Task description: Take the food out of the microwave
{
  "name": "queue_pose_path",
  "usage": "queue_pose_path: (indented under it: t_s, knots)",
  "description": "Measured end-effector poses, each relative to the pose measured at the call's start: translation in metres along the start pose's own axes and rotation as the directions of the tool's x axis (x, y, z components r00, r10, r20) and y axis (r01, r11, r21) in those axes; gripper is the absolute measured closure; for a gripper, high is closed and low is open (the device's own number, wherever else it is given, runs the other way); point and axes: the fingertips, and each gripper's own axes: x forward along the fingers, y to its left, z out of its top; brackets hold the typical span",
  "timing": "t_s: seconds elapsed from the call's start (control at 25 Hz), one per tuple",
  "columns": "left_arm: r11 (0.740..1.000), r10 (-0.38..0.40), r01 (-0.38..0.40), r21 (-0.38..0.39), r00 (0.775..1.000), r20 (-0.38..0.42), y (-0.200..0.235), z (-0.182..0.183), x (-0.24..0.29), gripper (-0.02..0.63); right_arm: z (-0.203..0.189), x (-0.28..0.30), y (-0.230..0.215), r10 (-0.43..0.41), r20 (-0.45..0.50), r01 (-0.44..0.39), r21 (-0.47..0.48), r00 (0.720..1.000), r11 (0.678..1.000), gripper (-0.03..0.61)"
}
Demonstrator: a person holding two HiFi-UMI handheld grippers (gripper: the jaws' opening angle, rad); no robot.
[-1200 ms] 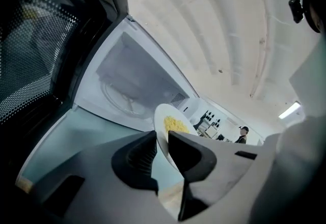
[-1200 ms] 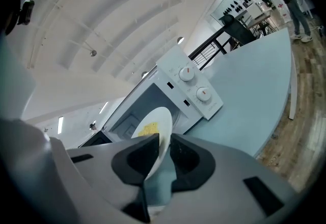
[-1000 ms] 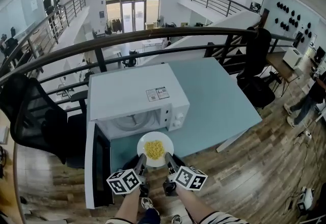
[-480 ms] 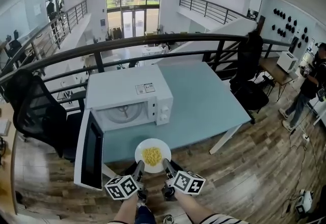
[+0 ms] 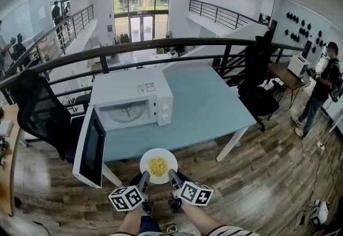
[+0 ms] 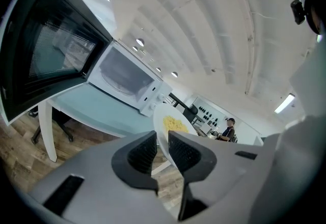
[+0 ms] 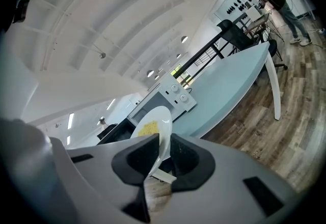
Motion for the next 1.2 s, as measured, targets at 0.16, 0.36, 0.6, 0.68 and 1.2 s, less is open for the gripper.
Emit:
queue_pose_path:
  t_s: [0.16, 0.36, 0.6, 0.68, 1.2]
  knots:
    - [1.000, 0.002, -0.002, 0.005, 1.000, -0.006, -0.011, -0.015, -0.011, 0.529, -0.007, -0.020, -0.005, 0.005, -0.005, -0.005, 0.003, 1.000, 1.000, 0.500]
    - [1.000, 0.006, -0.006, 0.010, 1.000, -0.016, -0.020, -0.033, -0.024, 0.529, -0.018, -0.038, -0.011, 0.004, -0.021, -0.003, 0.020, 1.000, 1.000, 0.500]
    - [1.000, 0.022, -0.022, 0.007, 0.999, -0.028, -0.021, -0.050, -0.037, 0.529, -0.034, -0.052, -0.016, 0.001, -0.049, 0.000, 0.029, 0.999, 1.000, 0.500]
    - [1.000, 0.029, -0.029, 0.008, 0.999, -0.033, -0.018, -0.055, -0.041, 0.529, -0.041, -0.054, -0.018, -0.001, -0.058, 0.003, 0.036, 0.998, 0.999, 0.500]
    - [0.998, 0.056, -0.058, -0.018, 0.996, -0.073, -0.005, -0.090, -0.066, 0.529, -0.081, -0.070, -0.028, -0.018, -0.122, 0.024, 0.044, 0.992, 0.999, 0.500]
